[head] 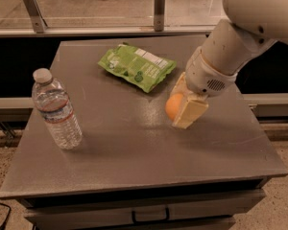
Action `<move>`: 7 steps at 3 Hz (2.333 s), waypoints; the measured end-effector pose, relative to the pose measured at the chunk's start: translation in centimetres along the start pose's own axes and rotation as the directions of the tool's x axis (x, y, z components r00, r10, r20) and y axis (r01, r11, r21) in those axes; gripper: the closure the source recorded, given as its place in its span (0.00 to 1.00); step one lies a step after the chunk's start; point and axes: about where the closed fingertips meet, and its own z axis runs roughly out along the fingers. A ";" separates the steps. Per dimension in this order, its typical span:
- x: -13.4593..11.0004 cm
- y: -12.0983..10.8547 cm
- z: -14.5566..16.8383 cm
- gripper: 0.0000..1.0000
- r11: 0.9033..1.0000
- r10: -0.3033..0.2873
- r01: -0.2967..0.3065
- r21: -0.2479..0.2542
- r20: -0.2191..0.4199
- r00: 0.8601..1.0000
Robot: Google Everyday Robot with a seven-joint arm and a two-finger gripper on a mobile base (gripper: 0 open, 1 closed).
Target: Move orange near green rice chip bag
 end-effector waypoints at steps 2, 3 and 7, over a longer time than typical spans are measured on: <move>0.8 -7.6 -0.5 1.00 0.988 0.137 -0.135 0.070 -0.024 0.990; 1.4 -10.2 0.6 1.00 0.977 0.190 -0.186 0.107 -0.028 0.981; 2.8 -14.8 4.0 0.05 0.948 0.287 -0.279 0.155 -0.029 0.958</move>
Offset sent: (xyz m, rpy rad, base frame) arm 0.1245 -0.0165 0.0089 0.0013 -0.0333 -0.2648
